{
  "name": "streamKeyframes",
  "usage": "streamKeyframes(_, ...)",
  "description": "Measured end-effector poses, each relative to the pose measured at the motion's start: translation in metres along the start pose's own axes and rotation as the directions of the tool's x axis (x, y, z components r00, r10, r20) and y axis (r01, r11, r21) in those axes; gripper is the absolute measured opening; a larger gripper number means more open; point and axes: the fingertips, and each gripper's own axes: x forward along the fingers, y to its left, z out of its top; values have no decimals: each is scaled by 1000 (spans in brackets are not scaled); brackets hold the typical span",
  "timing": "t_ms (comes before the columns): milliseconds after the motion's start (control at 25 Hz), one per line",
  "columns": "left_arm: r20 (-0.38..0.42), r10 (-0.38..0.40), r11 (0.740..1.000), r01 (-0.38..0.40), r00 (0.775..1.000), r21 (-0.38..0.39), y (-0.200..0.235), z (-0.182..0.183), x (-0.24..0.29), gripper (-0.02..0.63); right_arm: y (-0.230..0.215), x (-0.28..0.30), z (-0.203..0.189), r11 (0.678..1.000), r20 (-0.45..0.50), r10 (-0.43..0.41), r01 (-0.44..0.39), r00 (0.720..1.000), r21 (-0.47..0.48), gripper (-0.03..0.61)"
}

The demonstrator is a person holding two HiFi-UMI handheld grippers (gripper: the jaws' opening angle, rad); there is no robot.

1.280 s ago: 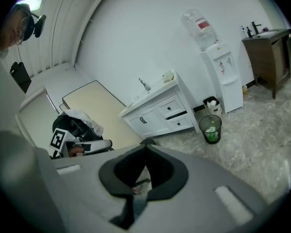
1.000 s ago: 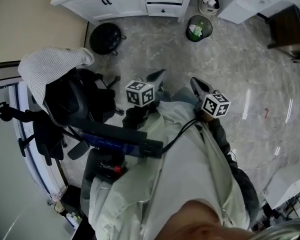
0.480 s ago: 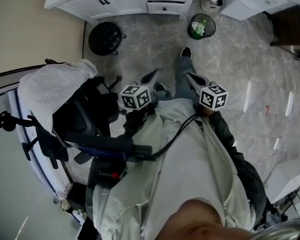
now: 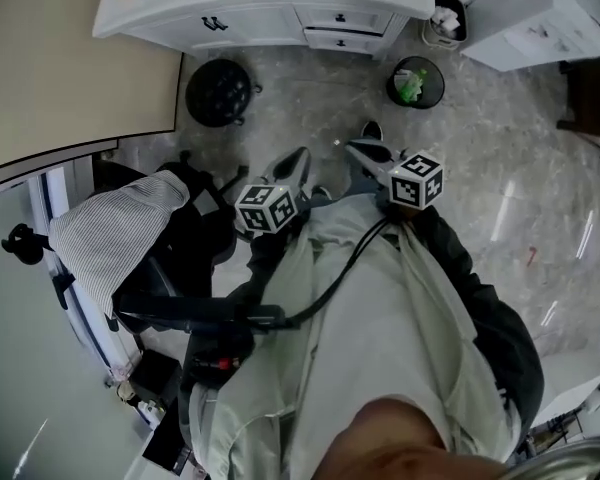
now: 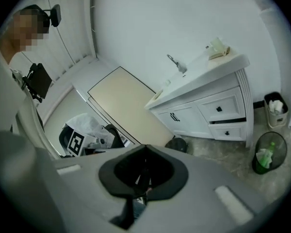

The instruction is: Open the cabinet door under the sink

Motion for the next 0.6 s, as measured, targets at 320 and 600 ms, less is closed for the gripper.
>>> streamKeyframes(320, -41, 22, 1000, -21, 999, 20, -33, 41, 73, 6, -64, -34, 73, 993, 80, 77, -83, 994, 79, 1)
streamKeyframes(600, -67, 22, 999, -20, 998, 30, -31, 61, 100, 6, -91, -38, 102, 989, 167, 82, -101, 983, 110, 2)
